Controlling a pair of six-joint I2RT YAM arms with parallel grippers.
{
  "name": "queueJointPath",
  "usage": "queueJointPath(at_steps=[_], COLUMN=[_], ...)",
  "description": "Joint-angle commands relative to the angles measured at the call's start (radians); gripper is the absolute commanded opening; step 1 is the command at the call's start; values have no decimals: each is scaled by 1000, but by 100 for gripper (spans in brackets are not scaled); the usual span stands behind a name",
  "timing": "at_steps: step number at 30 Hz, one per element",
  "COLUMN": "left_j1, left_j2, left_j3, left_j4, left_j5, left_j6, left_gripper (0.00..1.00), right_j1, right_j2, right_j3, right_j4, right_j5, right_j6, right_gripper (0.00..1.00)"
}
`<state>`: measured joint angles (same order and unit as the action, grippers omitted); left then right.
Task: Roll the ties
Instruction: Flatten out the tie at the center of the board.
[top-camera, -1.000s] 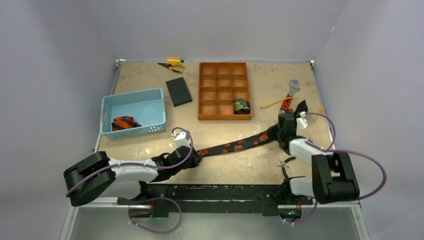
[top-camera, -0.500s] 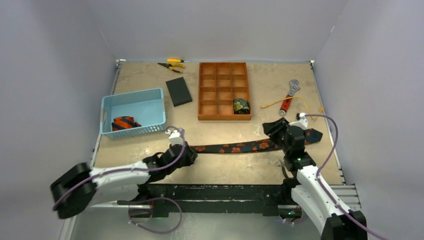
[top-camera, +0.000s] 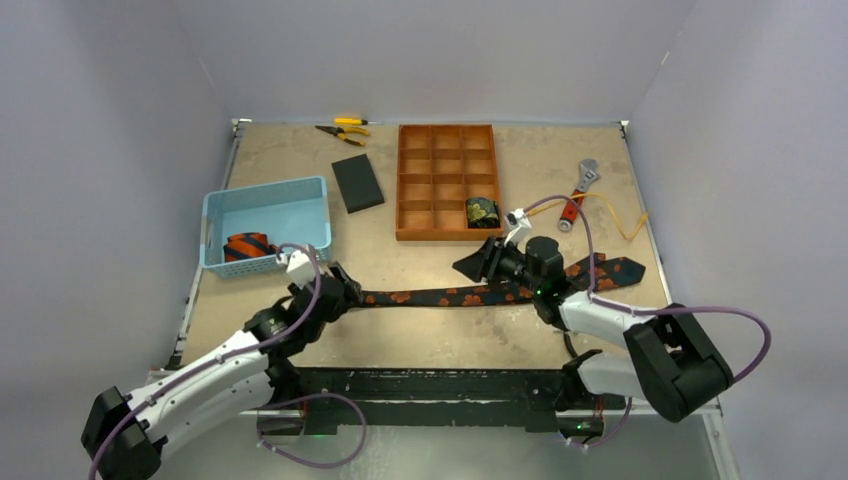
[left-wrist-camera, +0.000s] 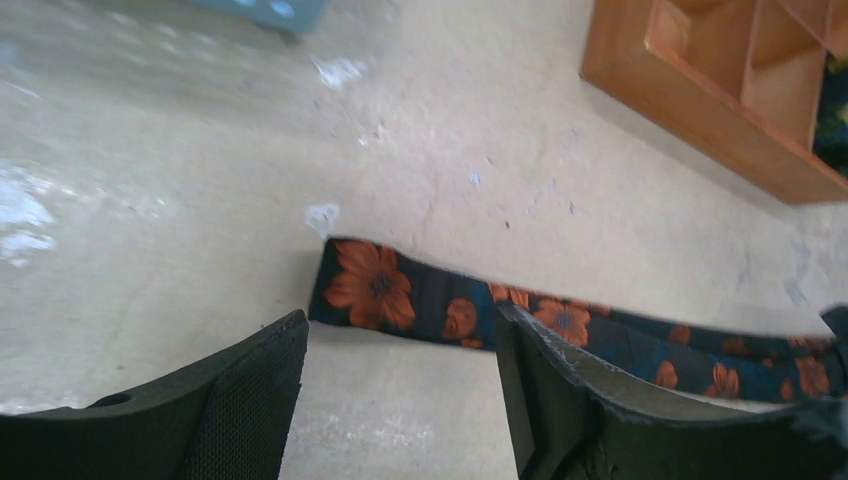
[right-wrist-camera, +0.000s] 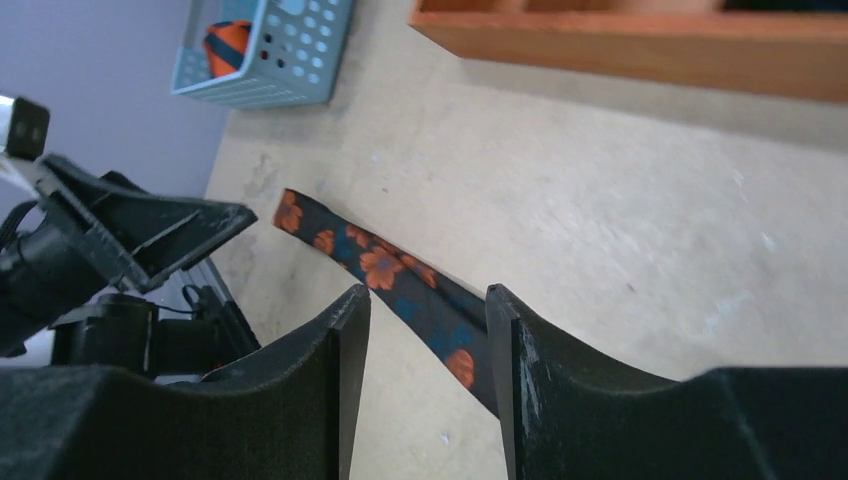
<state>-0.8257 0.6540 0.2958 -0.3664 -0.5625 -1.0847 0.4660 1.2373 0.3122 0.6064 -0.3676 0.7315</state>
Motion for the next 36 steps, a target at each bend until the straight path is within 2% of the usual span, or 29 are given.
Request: queueJointPath(at_steps=[1,4,6,8,10,13,19,21,27,32,36], left_j1=[135,223,262,281,286,286,286,285,284,284,284], left_j2=[122,212,257,300,322,298,329,353,372,418,435], left_j3=[187,256,271,279,280,268,261,263,251,246,238], left_j4=[-178,-199,-177,-163,-166,-164,-147,-144,-126,-106,-91], left_j5=[15,107,173,218,233,226,270,276,299,317,323], left_j6=[75,162,205,229,230,220,239,247,255,267,269], left_gripper=[67,62,53,39,33,34,51,52,46,35,33], right_j1=[46,93,116,135,155,199,309,322,329,327,327], right_j2=[44,92,139,182,213,255,363,385,383,344,283], right_j3=[103,140,159,167,176,208,333,355,354,334,297], right_j4=[127,151,184,226,255,257,189,186,159,121,76], right_j5=[-58,-35,-36,-43,-48,-38,7,11,12,4,5], right_j6=[-41,-42,-28,-8,2,-10,-33,-33,-54,-80,-95], right_gripper=[50,50,49,47,47,47,47,47,46,46,47])
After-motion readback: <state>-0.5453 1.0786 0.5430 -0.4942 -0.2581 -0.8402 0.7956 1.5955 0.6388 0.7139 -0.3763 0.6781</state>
